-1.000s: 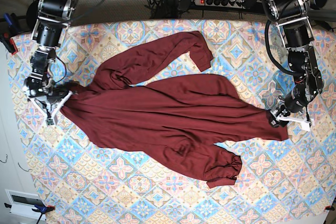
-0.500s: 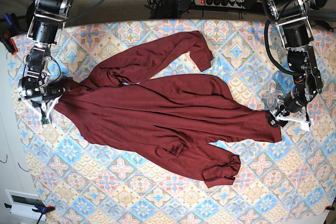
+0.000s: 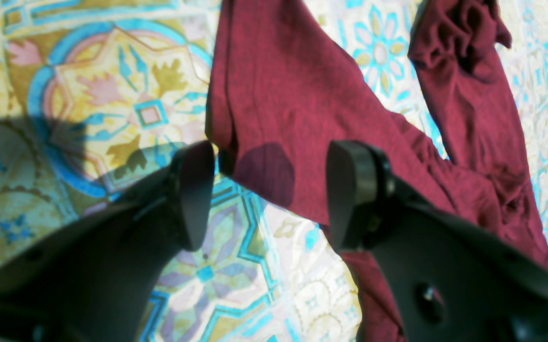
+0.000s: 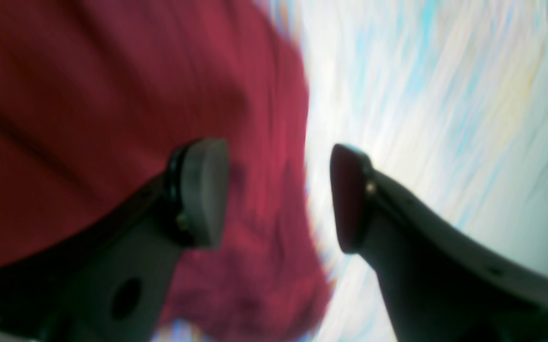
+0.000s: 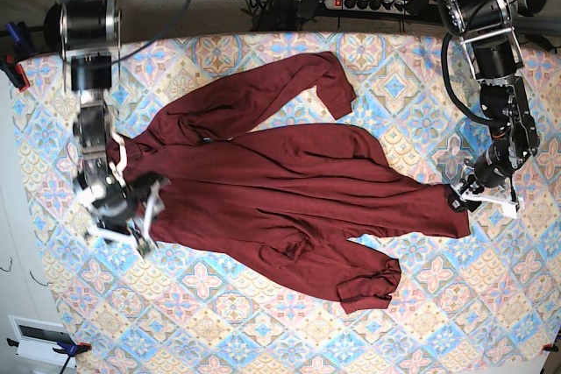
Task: Layout the t-shirt on the table in an organized manner, then fold the t-shirt properly
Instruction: 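Drag the held shirt edge along the table with the right gripper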
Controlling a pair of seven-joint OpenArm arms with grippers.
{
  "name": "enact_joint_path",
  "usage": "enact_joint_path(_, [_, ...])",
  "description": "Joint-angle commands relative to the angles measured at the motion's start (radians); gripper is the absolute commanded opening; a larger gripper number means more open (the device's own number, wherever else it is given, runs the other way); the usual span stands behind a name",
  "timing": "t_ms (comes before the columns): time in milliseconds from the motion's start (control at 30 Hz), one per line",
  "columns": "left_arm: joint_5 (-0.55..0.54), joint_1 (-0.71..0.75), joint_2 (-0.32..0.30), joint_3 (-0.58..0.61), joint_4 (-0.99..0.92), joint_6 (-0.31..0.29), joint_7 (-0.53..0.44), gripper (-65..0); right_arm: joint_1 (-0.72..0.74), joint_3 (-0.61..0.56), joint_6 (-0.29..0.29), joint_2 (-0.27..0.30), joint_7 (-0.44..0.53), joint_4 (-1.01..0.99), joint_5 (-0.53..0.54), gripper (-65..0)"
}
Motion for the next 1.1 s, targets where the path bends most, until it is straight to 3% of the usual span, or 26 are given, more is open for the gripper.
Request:
enact_joint_path(0, [-0.014,-0.022,-0.019,-0.003,0.019,-0.007,-0.012,-28.5,0.053,-0.025,-0.007,0.023,-0.005,-0.027,-0.015,-30.2])
enact_joint_path(200, [-0.014,-0.003,-0.019,-0.003,0.019,-0.007,-0.012,-28.5,0.206,-0.153,-0.007,0.023,0.122,-0.279,-0.015,-30.0])
enact_joint_path(433, [-0.015,0.021,-0.019,-0.007,0.02,-0.007,-0.012,-28.5,0.269,-0.183,-0.005,0.023,0.3,-0.552,-0.015,-29.8])
enact_joint_path(700, [-0.015,0.038,-0.019,-0.009,0.02,-0.007,-0.012,-28.5,0.326,-0.182,-0.002,0.021,0.454,-0.711,-0.015,-29.8])
enact_joint_path(933, [-0.015,0.049,-0.019,-0.01,0.02,-0.007,-0.012,-28.5,0.326,-0.182,-0.002,0.02,0.526,-0.786,-0.015,-29.8])
enact_joint_path(1067, [-0.015,0.05,-0.019,-0.01,0.02,-0.007,-0.012,-28.5,0.326,-0.177,-0.002,-0.035,0.546,-0.819,-0.015,-29.8])
